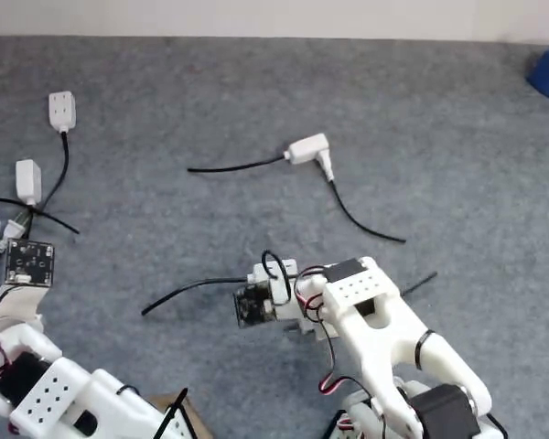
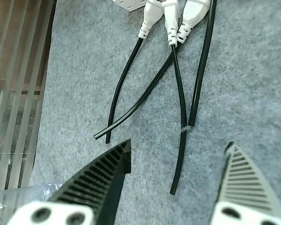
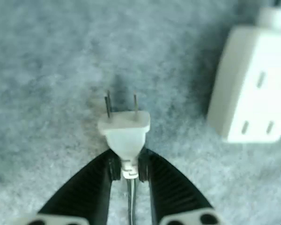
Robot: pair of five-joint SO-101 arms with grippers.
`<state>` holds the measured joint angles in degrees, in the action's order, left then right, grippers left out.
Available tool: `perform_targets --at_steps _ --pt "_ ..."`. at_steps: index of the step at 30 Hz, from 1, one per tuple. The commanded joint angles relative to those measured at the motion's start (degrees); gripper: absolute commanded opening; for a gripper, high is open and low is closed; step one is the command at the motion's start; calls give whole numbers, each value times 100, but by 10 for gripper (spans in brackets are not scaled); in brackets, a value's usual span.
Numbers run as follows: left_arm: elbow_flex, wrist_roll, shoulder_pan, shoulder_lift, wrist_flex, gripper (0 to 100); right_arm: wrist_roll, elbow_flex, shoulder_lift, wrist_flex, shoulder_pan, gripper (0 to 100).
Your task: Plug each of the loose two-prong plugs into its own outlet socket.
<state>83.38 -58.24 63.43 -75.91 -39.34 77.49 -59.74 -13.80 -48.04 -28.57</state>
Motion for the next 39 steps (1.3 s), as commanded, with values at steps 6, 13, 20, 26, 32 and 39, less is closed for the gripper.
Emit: perform_targets --at_steps 6,13,20,26,32,39 --pt "-602 607 -365 -66 -193 305 -3226 989 40 127 -57 7" --pt "-1895 1960 -1859 -57 -1231 305 -5609 2088 31 655 -40 7" --pt "-2202 3112 -3459 -57 -1125 305 -6637 2721 -620 1059 48 7" --pt "-2158 3112 -3618 -66 -1143 305 -6382 2826 -1095 312 593 7" --pt "-2053 3103 -4171 -48 -1380 306 -6365 2079 -1156 488 567 7" --pt "-1086 3138 -5604 426 -378 306 -6374 1903 -1165 -400 901 7"
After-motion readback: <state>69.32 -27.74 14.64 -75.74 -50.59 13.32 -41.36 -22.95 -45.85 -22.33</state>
